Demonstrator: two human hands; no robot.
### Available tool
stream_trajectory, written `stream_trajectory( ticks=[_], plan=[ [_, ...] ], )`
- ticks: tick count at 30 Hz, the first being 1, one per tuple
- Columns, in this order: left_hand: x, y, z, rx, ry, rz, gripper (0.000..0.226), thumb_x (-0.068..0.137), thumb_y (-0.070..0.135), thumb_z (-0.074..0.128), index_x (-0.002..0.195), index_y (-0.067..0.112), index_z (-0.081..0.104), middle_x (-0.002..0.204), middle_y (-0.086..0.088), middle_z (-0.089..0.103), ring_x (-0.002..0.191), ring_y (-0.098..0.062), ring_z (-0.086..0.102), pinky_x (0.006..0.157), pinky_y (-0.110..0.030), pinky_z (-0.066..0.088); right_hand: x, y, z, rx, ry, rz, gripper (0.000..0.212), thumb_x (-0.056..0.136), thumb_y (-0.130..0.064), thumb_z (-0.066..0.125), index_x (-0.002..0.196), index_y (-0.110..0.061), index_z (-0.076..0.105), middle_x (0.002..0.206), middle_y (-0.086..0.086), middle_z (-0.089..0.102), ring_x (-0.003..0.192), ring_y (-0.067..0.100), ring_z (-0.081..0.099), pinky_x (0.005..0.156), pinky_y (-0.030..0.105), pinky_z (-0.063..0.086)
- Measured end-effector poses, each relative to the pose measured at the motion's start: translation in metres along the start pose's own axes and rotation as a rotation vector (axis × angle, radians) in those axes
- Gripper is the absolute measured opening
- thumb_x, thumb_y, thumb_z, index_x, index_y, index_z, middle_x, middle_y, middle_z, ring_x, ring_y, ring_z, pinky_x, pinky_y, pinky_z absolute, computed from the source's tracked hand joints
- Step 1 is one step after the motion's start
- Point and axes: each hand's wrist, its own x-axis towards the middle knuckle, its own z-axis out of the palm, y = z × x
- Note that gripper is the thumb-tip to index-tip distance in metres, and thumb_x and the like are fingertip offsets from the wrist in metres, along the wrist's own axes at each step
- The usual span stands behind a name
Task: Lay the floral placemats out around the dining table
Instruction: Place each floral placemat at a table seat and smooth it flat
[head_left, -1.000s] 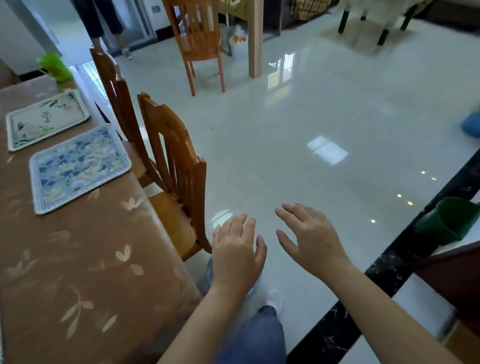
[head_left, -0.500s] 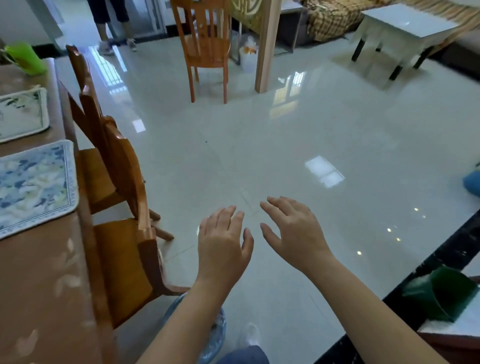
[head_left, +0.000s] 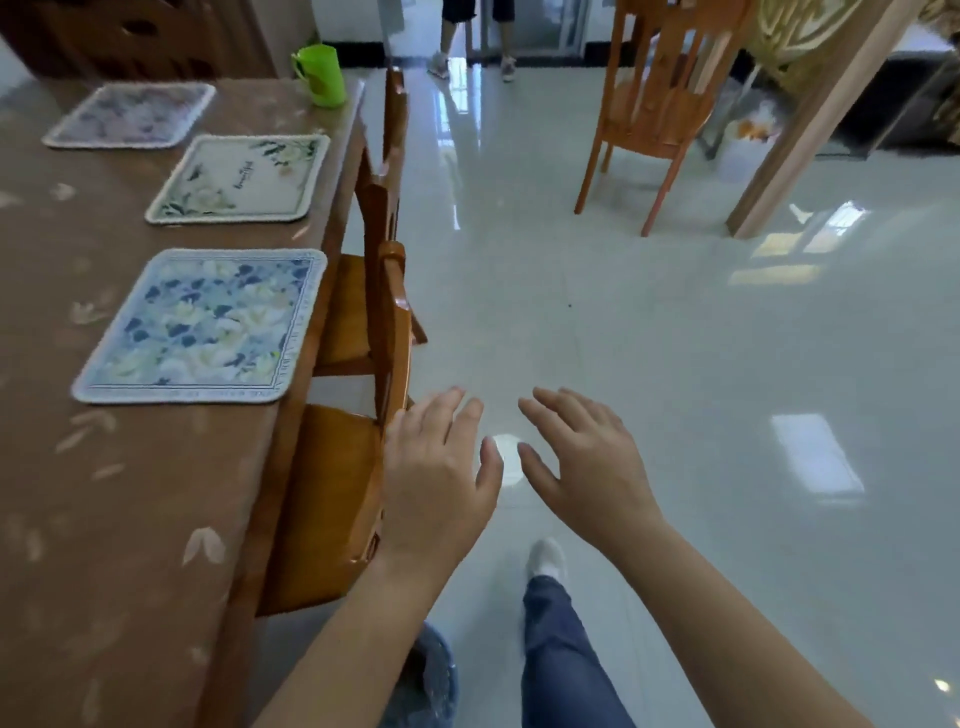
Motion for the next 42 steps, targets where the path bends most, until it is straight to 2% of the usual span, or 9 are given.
stream_trajectory(
  ticks=[5,9,12,19,24,27,33,39,42],
  plan=[
    [0.060,-0.020,0.012,0.097,0.082,-0.210,0.036,0.083,0.024,0.050,0.110,0.003,0.062,0.114,-0.018,0.063,0.107,-0.034,0.057,0.089,-0.055,0.047,0.098,0.022,0.017,0.057,-0.087,-0.196,0.036,0.081,-0.022,0.063,0.115,-0.010,0.059,0.118,0.011,0.064,0.111,0.031,0.056,0.092,0.046,0.045],
    [0.105,-0.030,0.029,0.176,0.116,-0.315,0.029,0.082,0.013,0.060,0.109,0.003,0.062,0.115,-0.017,0.062,0.109,-0.032,0.056,0.090,-0.054,0.046,0.170,0.035,0.024,0.086,-0.109,-0.355,0.034,0.080,-0.022,0.064,0.111,-0.010,0.059,0.113,0.009,0.065,0.108,0.029,0.058,0.088,0.042,0.046],
    [0.134,-0.043,0.036,0.224,0.172,-0.410,0.030,0.082,0.013,0.061,0.111,0.004,0.060,0.115,-0.016,0.063,0.109,-0.032,0.056,0.090,-0.054,0.046,0.216,0.038,0.029,0.115,-0.127,-0.467,0.033,0.080,-0.022,0.064,0.111,-0.012,0.059,0.113,0.007,0.066,0.107,0.028,0.059,0.088,0.040,0.047],
    [0.143,-0.074,0.036,0.337,0.239,-0.602,0.033,0.082,0.020,0.051,0.109,0.005,0.062,0.113,-0.014,0.063,0.108,-0.030,0.056,0.093,-0.047,0.043,0.270,0.022,0.056,0.163,-0.264,-0.660,0.036,0.084,-0.027,0.059,0.118,-0.016,0.055,0.122,0.006,0.061,0.117,0.027,0.052,0.096,0.043,0.042],
    [0.141,-0.106,0.031,0.397,0.312,-0.700,0.035,0.083,0.022,0.043,0.105,0.004,0.063,0.108,-0.014,0.064,0.103,-0.031,0.057,0.090,-0.045,0.044,0.298,-0.010,0.077,0.217,-0.277,-0.791,0.037,0.078,-0.022,0.067,0.113,-0.012,0.059,0.117,0.010,0.064,0.113,0.033,0.055,0.092,0.049,0.046],
    [0.144,-0.130,0.034,0.412,0.342,-0.721,0.035,0.082,0.023,0.041,0.102,0.002,0.063,0.104,-0.015,0.065,0.099,-0.032,0.058,0.088,-0.045,0.045,0.316,-0.029,0.094,0.199,-0.326,-0.863,0.036,0.082,-0.025,0.062,0.115,-0.015,0.057,0.120,0.008,0.062,0.116,0.031,0.052,0.093,0.047,0.045],
    [0.154,-0.190,0.036,0.435,0.323,-0.813,0.030,0.075,0.016,0.055,0.100,0.003,0.064,0.105,-0.015,0.066,0.099,-0.030,0.061,0.088,-0.044,0.046,0.358,-0.074,0.136,0.168,-0.467,-0.986,0.040,0.084,-0.030,0.058,0.120,-0.013,0.054,0.125,0.011,0.057,0.121,0.031,0.047,0.097,0.046,0.039],
    [0.146,-0.237,0.042,0.461,0.228,-0.938,0.034,0.075,0.024,0.055,0.101,0.005,0.065,0.107,-0.013,0.066,0.100,-0.029,0.061,0.088,-0.044,0.046,0.384,-0.106,0.176,0.158,-0.487,-1.077,0.043,0.078,-0.031,0.066,0.116,-0.011,0.057,0.119,0.012,0.061,0.114,0.032,0.053,0.093,0.049,0.044],
    [0.140,-0.251,0.051,0.432,0.196,-0.966,0.035,0.077,0.025,0.055,0.104,0.004,0.064,0.110,-0.014,0.065,0.105,-0.029,0.059,0.091,-0.046,0.045,0.386,-0.116,0.199,0.126,-0.579,-1.111,0.045,0.082,-0.034,0.060,0.121,-0.013,0.052,0.128,0.011,0.055,0.121,0.030,0.046,0.100,0.048,0.038]
  ],
)
